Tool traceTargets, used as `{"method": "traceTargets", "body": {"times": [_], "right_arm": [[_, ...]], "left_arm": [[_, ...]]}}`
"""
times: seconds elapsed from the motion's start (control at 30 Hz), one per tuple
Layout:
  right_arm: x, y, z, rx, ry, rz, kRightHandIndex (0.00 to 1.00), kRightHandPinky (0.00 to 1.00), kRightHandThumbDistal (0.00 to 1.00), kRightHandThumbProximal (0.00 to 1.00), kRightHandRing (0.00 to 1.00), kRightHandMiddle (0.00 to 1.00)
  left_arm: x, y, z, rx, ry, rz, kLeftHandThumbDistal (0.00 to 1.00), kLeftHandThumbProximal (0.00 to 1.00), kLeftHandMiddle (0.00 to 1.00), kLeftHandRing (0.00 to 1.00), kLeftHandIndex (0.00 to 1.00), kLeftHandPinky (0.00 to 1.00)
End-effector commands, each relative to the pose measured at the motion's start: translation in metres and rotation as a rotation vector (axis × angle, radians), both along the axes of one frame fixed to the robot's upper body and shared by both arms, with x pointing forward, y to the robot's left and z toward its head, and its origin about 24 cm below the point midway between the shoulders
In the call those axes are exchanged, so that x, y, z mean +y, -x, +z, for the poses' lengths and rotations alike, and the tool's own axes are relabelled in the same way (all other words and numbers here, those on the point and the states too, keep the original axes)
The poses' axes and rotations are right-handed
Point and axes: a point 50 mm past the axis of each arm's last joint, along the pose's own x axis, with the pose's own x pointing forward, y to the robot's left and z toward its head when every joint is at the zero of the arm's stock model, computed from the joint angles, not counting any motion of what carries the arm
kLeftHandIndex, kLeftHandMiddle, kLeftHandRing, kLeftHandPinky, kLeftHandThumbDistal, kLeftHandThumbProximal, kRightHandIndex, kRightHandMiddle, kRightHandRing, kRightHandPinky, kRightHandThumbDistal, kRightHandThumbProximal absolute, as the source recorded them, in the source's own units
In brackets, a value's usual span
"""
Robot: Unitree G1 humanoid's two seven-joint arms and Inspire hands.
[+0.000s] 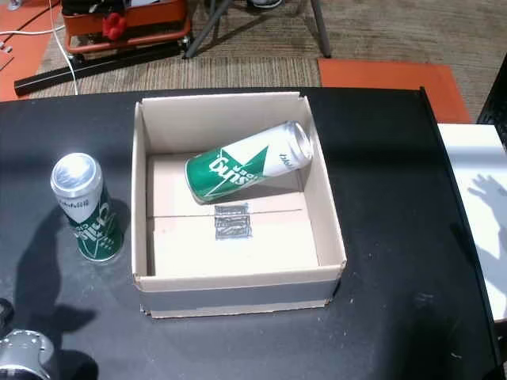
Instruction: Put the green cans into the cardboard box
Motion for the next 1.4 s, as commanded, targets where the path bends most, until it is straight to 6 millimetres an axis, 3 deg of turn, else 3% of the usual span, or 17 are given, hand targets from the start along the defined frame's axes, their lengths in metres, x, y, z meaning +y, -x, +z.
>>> {"method": "traceTargets", "body": {"times": [0.0,0.1,0.4,0.63,0.8,1.37], "right_arm": [[-0.001,0.005,-0.006,0.011,-0.03,-0.009,0.71,0.87,1.0,0.48,0.86,0.79],[-0.002,0.006,-0.008,0.018,-0.03,-0.016,0.71,0.87,1.0,0.48,0.86,0.78],[-0.003,0.012,-0.013,0.009,-0.07,-0.006,0.69,0.87,1.0,0.47,0.84,0.77],[-0.005,0.02,-0.02,0.023,-0.07,-0.023,0.7,0.89,1.0,0.5,0.86,0.77],[-0.007,0.025,-0.024,0.038,-0.082,-0.038,0.69,0.89,0.97,0.49,0.85,0.78],[-0.011,0.031,-0.027,0.051,-0.082,-0.051,0.69,0.89,1.0,0.52,0.84,0.76]], "left_arm": [[0.002,0.0,-0.001,0.039,-0.06,0.012,1.0,0.52,0.94,0.97,0.93,0.91],[0.003,-0.005,0.001,0.082,-0.139,-0.006,1.0,0.53,1.0,1.0,0.99,0.96],[0.005,-0.018,0.0,0.23,-0.266,-0.089,1.0,0.41,1.0,1.0,1.0,1.0],[0.002,-0.02,-0.002,0.257,-0.252,-0.126,1.0,0.34,1.0,1.0,1.0,1.0],[0.002,-0.022,-0.001,0.273,-0.25,-0.12,1.0,0.37,1.0,1.0,1.0,1.0],[0.004,-0.025,-0.01,0.378,-0.282,-0.126,1.0,0.41,1.0,1.0,1.0,1.0]]}}
